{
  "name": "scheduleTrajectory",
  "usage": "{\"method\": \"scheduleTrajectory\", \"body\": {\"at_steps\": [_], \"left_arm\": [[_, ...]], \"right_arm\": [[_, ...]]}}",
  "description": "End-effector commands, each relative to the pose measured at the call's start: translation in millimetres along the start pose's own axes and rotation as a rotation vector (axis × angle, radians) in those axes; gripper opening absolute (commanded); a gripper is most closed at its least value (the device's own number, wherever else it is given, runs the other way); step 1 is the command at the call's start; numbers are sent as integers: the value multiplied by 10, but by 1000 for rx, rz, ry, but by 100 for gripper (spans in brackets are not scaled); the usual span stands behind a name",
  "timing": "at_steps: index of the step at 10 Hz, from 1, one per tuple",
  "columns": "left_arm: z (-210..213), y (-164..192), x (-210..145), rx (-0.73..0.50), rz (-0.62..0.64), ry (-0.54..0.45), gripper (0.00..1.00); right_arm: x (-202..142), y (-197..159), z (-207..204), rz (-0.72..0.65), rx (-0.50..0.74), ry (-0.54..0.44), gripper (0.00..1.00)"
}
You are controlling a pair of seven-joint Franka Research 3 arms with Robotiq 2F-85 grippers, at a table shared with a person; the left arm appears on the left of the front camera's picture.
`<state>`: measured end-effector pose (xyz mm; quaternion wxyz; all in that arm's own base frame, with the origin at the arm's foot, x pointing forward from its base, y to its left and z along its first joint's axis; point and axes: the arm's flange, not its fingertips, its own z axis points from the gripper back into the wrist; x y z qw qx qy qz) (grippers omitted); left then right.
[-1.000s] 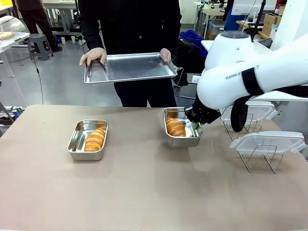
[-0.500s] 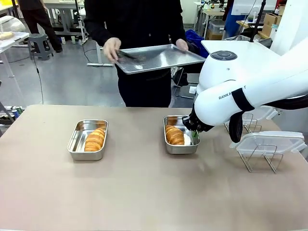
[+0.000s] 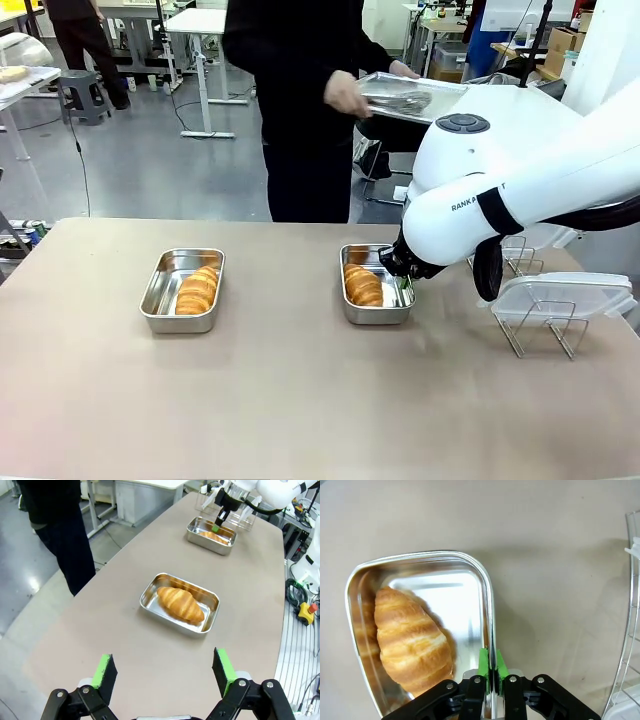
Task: Place the bread in airtight containers.
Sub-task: Once an object is inside an Airtight Container , place the container in the center of the table.
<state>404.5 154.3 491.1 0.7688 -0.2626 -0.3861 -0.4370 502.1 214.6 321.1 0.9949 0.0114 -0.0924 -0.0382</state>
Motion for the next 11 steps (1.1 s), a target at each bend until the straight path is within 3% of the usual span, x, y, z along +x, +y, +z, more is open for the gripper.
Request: {"method": "scheduleTrajectory", "body": {"at_steps": [1,2,4,5,7,9,11], "left_arm": [[-4,-6,-1,-2,-21,-22,100],[-4,-6,-1,-2,-21,-22,100],[-4,-6,-1,-2,-21,-22,100],[-4,-6,-1,-2,-21,-22,100],[-4,-6,-1,-2,-21,-22,100],[-4,-6,-1,-2,-21,-22,100],[-4,-6,-1,-2,-21,-22,100]], "right_arm": [[15,4,84,-21,24,-7,60],[71,-8,268,-20,41,-34,100],[235,-17,745,31,141,-80,100],[306,-35,1031,70,176,-113,84],[466,-191,1603,156,240,-172,100],[578,-705,2123,366,345,-222,100],[521,-1228,2359,576,439,-261,100]]}}
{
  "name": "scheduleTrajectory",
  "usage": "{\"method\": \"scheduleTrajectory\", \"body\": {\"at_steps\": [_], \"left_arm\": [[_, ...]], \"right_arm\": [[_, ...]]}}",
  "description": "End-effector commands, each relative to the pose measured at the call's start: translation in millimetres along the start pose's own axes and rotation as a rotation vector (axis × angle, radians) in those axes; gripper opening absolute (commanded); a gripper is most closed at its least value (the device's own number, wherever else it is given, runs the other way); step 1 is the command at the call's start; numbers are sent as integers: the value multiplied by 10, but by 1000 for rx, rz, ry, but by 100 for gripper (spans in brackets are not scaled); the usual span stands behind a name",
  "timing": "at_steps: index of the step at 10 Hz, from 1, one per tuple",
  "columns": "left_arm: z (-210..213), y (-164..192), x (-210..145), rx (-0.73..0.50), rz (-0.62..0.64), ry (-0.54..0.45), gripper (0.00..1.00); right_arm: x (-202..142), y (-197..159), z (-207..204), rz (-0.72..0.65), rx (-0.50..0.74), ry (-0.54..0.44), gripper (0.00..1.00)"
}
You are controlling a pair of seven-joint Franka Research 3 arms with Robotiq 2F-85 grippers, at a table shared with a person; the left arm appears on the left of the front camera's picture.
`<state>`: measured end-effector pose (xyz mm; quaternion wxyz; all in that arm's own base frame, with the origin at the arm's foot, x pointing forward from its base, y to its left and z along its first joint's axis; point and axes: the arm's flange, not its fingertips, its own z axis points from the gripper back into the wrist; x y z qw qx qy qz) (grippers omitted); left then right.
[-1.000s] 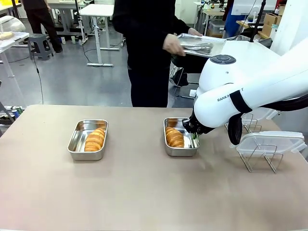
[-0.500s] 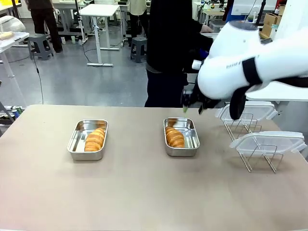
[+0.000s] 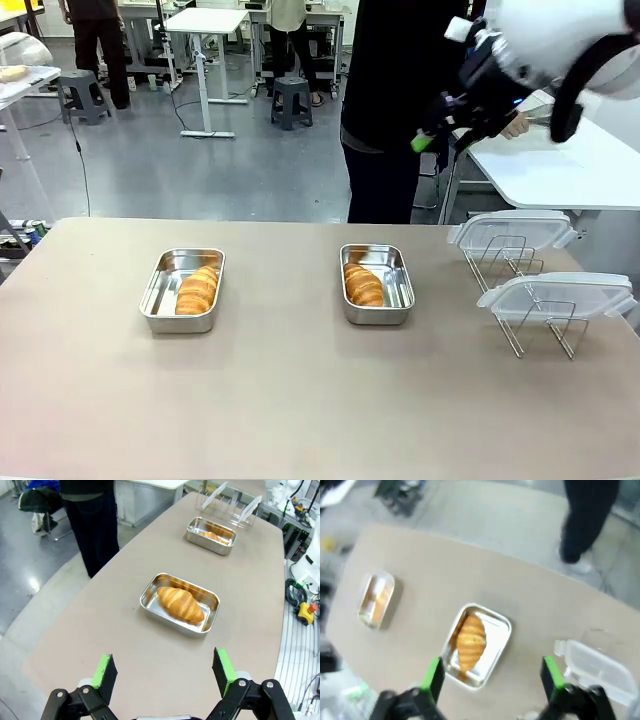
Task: Place the bread in airtight containers.
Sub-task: Once an object is inside an Airtight Container , place the container in the center of the table.
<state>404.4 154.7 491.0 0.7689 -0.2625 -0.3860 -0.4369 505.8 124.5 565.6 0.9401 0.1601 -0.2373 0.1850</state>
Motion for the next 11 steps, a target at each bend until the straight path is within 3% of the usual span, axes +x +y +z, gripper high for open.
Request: {"method": "scheduleTrajectory", "body": {"at_steps": [1,3,6,7,11], "left_arm": [[-7,-7,2,-2,-21,-23,100],[-7,-7,2,-2,-21,-23,100],[-7,-7,2,-2,-21,-23,100],[-7,-7,2,-2,-21,-23,100],[-7,-7,2,-2,-21,-23,100]], "right_arm": [[-320,-547,277,244,162,13,100],[-614,-961,422,453,267,-9,100],[-1231,-1313,420,706,300,-126,100],[-1326,-1231,313,752,347,-107,100],[-1578,-1250,171,773,337,-276,100]]}}
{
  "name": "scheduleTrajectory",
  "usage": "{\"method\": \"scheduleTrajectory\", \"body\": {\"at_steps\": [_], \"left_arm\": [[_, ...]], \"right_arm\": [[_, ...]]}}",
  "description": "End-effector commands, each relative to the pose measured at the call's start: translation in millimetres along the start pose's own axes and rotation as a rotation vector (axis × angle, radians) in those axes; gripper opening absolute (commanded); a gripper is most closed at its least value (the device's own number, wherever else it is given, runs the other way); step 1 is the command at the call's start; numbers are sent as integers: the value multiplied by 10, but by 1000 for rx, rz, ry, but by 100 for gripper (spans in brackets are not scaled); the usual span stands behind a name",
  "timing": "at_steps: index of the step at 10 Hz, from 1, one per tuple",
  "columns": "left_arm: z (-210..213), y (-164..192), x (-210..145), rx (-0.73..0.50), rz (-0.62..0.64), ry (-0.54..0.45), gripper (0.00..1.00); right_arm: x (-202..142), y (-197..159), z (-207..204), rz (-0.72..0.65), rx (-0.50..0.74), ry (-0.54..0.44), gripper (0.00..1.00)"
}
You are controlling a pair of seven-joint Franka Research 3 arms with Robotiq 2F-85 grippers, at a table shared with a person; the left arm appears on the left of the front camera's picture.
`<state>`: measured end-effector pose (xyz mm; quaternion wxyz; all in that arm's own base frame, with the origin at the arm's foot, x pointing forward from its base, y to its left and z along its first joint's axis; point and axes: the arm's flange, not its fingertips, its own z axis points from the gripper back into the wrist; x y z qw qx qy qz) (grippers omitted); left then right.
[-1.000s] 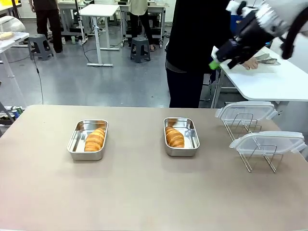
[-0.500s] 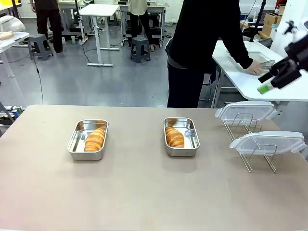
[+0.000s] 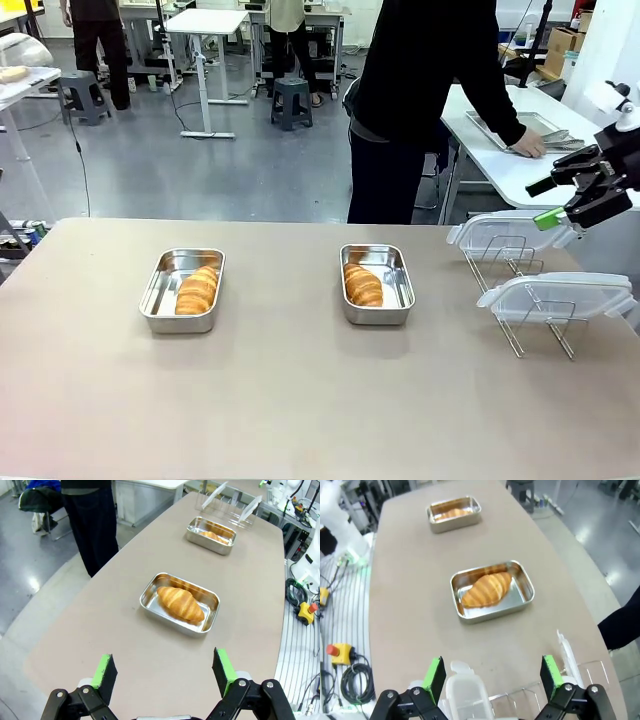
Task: Place the bread in airtight containers.
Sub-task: Once an object is inside an Airtight Container , place the container in the center of the table.
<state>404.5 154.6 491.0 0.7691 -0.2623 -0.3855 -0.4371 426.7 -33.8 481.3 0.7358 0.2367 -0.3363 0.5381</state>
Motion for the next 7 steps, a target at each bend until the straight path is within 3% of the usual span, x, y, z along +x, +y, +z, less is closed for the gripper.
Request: {"method": "scheduleTrajectory", "body": {"at_steps": [1,3,4,7], "left_arm": [[-5,-8,1,-2,-21,-24,100],[-5,-8,1,-2,-21,-24,100],[-5,-8,1,-2,-21,-24,100],[-5,-8,1,-2,-21,-24,100]], "right_arm": [[-104,57,-49,25,-40,-105,100],[-121,61,-34,-23,-47,-133,100],[-76,31,-9,-12,-20,-80,100],[-76,31,-9,-12,-20,-80,100]]}}
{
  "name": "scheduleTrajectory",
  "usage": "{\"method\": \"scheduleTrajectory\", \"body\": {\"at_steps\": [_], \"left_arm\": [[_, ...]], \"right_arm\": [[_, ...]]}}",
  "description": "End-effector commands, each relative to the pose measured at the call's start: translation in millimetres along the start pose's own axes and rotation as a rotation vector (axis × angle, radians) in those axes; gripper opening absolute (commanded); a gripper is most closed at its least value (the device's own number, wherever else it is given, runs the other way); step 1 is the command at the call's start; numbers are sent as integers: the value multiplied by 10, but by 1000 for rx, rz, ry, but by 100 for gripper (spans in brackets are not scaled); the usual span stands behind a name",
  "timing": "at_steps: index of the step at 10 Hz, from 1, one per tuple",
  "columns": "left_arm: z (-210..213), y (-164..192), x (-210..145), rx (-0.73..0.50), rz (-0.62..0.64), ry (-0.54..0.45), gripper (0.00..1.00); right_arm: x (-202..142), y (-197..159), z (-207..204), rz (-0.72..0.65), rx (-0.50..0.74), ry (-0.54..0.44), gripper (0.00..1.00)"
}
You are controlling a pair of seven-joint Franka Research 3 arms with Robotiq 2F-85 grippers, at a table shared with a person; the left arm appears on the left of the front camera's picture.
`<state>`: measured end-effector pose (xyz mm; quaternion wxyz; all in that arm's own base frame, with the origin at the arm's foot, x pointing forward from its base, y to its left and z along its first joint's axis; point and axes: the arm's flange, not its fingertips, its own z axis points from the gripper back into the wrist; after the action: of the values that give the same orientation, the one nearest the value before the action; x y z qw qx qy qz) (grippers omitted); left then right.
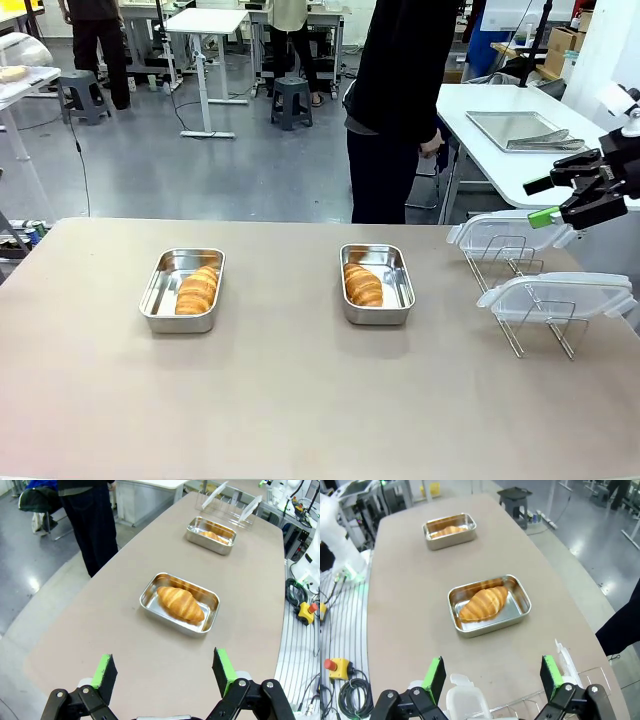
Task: Place the bread in airtight containers.
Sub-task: Pick up one Airtight Container lid and hand it to the human.
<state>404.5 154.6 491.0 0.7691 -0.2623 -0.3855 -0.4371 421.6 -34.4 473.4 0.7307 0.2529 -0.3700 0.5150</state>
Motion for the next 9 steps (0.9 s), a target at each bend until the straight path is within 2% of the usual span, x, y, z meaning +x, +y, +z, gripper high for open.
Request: {"method": "scheduleTrajectory", "body": {"at_steps": [1,7,8,9], "left_arm": [[-5,-8,2,-2,-21,-24,100],[-5,-8,2,-2,-21,-24,100],[-5,-8,2,-2,-21,-24,100],[-5,-8,2,-2,-21,-24,100]], "right_arm": [[-1,-18,26,11,7,1,100],[-4,1,7,-1,0,3,100],[68,61,57,118,-36,167,100],[97,86,63,172,-21,269,100]]}}
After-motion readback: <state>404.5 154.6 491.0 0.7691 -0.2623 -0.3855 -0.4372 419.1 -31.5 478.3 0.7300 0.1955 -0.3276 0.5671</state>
